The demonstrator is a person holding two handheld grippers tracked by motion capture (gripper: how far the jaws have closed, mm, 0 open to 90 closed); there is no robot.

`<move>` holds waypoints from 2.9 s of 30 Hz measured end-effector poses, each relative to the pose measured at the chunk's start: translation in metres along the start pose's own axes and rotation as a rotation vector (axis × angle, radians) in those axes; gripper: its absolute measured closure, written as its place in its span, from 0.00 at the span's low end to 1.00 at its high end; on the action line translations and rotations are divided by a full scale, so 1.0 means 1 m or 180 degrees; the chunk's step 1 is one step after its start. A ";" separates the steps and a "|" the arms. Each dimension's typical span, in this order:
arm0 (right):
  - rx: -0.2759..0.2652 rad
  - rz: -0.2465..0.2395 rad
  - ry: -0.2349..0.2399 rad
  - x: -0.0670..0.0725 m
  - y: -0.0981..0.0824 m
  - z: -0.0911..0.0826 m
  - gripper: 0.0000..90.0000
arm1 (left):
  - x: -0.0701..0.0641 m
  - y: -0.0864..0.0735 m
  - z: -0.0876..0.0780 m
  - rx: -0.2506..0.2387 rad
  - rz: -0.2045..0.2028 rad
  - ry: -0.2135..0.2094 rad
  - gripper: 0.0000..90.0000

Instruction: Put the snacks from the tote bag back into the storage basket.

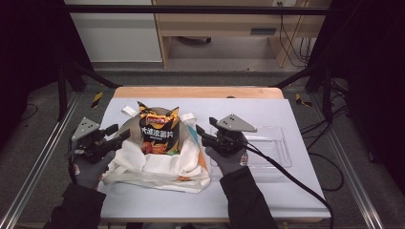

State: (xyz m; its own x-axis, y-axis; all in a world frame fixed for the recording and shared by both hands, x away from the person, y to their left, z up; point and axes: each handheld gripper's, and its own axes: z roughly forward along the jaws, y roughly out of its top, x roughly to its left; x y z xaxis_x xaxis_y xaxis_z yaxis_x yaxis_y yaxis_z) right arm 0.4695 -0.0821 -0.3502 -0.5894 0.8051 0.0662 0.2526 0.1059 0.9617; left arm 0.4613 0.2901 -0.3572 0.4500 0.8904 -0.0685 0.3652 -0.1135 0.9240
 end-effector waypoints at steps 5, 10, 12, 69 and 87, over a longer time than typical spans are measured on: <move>-0.0006 0.0038 0.0012 0.003 0.010 0.011 0.49 | -0.005 0.009 0.009 -0.0046 -0.0010 -0.0002 0.51; -0.0017 0.0093 0.0045 0.006 0.012 0.019 0.50 | -0.008 0.015 0.016 -0.0068 -0.0004 0.0016 0.51; 0.0015 0.0125 0.0029 0.008 0.012 0.024 0.51 | -0.008 0.017 0.020 -0.0070 -0.0023 0.0013 0.51; 0.0181 0.0281 -0.0080 0.034 0.016 0.102 0.80 | 0.000 0.013 0.029 -0.0040 -0.0098 0.0011 0.52; 0.0295 0.0203 -0.0014 0.038 0.009 0.111 1.00 | 0.001 0.013 0.028 -0.0067 -0.0131 -0.0003 0.52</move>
State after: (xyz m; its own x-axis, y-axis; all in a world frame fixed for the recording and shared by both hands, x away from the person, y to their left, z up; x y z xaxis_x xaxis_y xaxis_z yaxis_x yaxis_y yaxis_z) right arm 0.5352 0.0142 -0.3684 -0.5666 0.8145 0.1250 0.3594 0.1078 0.9269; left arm 0.4896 0.2770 -0.3559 0.4358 0.8937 -0.1071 0.3662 -0.0674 0.9281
